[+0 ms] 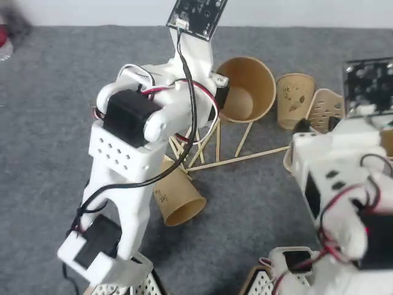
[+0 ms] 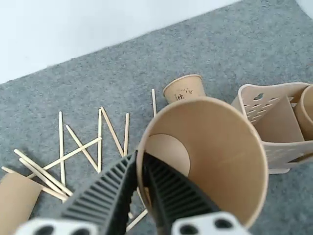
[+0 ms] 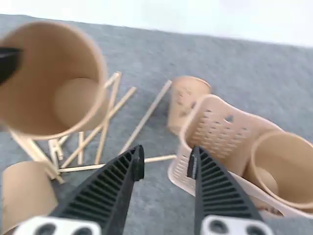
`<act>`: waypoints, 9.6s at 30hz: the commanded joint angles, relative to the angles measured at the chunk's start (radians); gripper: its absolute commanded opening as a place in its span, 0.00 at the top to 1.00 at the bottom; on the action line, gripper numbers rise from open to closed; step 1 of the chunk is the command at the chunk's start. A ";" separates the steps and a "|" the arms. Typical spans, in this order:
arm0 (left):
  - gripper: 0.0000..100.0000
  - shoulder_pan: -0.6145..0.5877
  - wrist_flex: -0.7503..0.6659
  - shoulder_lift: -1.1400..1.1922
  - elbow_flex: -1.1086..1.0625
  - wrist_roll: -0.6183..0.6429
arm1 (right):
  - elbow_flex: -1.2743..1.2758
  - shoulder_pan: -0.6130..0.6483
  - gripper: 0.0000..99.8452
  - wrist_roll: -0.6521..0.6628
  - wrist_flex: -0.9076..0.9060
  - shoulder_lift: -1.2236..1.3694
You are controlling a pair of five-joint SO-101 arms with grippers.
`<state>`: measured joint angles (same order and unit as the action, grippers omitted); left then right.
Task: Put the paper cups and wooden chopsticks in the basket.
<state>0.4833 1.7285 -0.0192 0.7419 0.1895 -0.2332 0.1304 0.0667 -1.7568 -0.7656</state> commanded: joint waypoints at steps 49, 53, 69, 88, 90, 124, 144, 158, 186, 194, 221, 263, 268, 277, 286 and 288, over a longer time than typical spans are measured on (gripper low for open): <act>0.94 0.106 -0.020 -0.176 -0.042 0.012 | -0.133 -0.084 0.99 0.077 0.084 0.189; 0.82 0.041 0.003 -0.176 -0.044 0.012 | -0.133 -0.097 0.99 0.074 0.079 0.139; 0.77 -0.216 0.002 -0.175 -0.039 0.009 | -0.133 -0.568 0.99 0.072 0.076 -0.024; 0.77 -0.367 0.029 -0.178 -0.044 -0.052 | -0.101 -0.539 0.99 0.072 -0.030 0.030; 0.77 -0.370 0.029 -0.178 -0.044 -0.052 | -0.101 -0.530 0.99 0.072 -0.033 0.030; 0.77 -0.901 -0.477 -0.901 -1.362 -0.272 | 1.494 -0.275 0.99 0.258 0.639 -0.906; 0.77 -1.059 -0.532 -1.656 -1.982 -0.370 | 1.916 -0.282 0.99 0.264 0.532 -1.050; 0.77 -1.059 -0.500 -1.692 -2.089 -0.382 | 1.916 -0.278 0.99 0.264 0.446 -1.049; 0.77 -1.059 -0.591 -1.692 -2.310 -0.241 | 1.916 -0.278 0.99 0.264 0.446 -1.049; 0.77 -1.059 -0.594 -1.692 -2.312 -0.241 | 1.916 -0.278 0.99 0.264 0.446 -1.049; 0.77 -1.059 -0.606 -1.692 -2.356 -0.058 | 1.916 -0.278 0.99 0.264 0.446 -1.049; 0.77 -1.008 -0.697 -1.692 -2.278 -0.275 | 1.916 -0.163 0.99 0.261 0.449 -1.049; 0.77 -1.008 -0.723 -1.692 -2.364 -0.161 | 1.916 -0.153 0.99 0.265 0.518 -1.049; 0.77 -1.036 -0.727 -1.692 -2.370 -0.160 | 1.844 -0.114 0.99 0.503 0.688 -1.049; 0.77 -1.036 -0.755 -1.692 -2.394 -0.163 | 1.462 -0.137 0.93 0.592 0.522 -1.040; 0.77 -1.036 -0.756 -1.692 -2.396 -0.163 | 1.381 -0.137 0.87 0.591 0.501 -0.992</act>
<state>-0.5462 0.9966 -1.7039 -1.6563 0.0192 1.2996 0.0031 0.6406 -1.2259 -1.8059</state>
